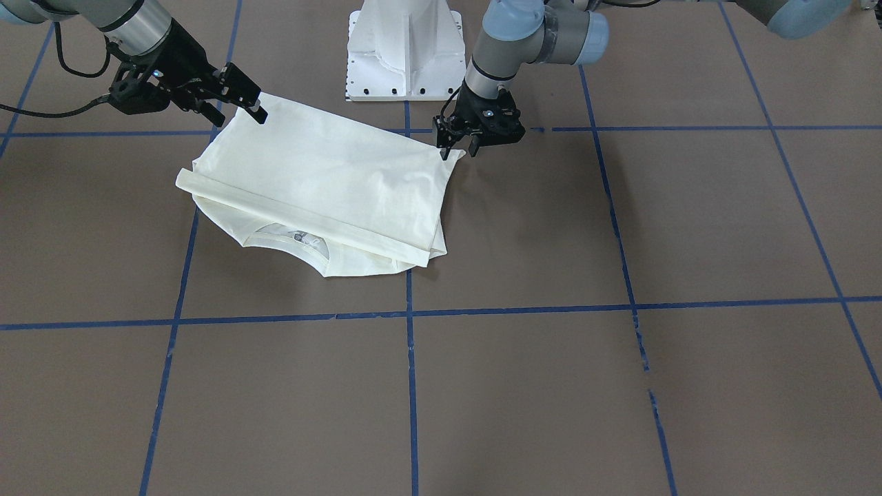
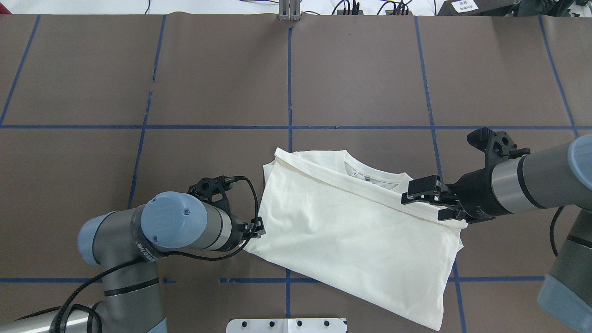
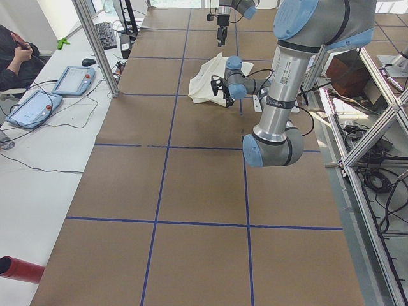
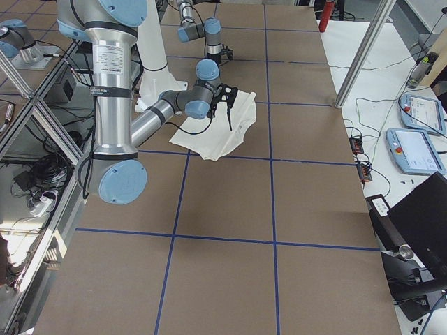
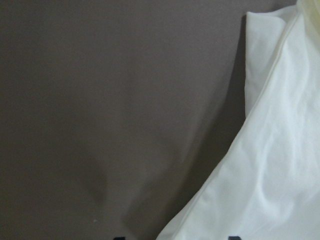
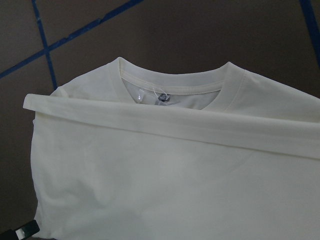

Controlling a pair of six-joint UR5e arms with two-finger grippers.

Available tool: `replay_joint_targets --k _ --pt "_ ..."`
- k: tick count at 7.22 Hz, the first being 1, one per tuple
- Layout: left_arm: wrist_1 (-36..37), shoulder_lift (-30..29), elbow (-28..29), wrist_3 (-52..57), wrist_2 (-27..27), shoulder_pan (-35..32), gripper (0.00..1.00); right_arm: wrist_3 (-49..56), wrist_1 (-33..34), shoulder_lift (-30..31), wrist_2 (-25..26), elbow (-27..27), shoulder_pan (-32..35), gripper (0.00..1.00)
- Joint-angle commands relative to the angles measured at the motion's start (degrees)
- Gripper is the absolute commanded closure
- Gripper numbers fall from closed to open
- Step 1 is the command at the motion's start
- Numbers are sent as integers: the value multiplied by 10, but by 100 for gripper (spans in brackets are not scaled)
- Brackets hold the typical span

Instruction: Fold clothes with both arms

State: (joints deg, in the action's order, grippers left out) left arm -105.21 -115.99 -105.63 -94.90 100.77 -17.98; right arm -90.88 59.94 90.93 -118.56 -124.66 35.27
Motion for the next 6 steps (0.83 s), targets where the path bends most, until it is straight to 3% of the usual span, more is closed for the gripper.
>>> replay_joint_targets --k 1,3,6 --pt "0 1 2 1 0 2 40 1 0 -1 0 0 1 0" --pt "0 1 5 2 0 4 47 1 0 -1 0 0 1 0" --pt "0 1 8 7 0 4 88 1 0 -1 0 2 1 0"
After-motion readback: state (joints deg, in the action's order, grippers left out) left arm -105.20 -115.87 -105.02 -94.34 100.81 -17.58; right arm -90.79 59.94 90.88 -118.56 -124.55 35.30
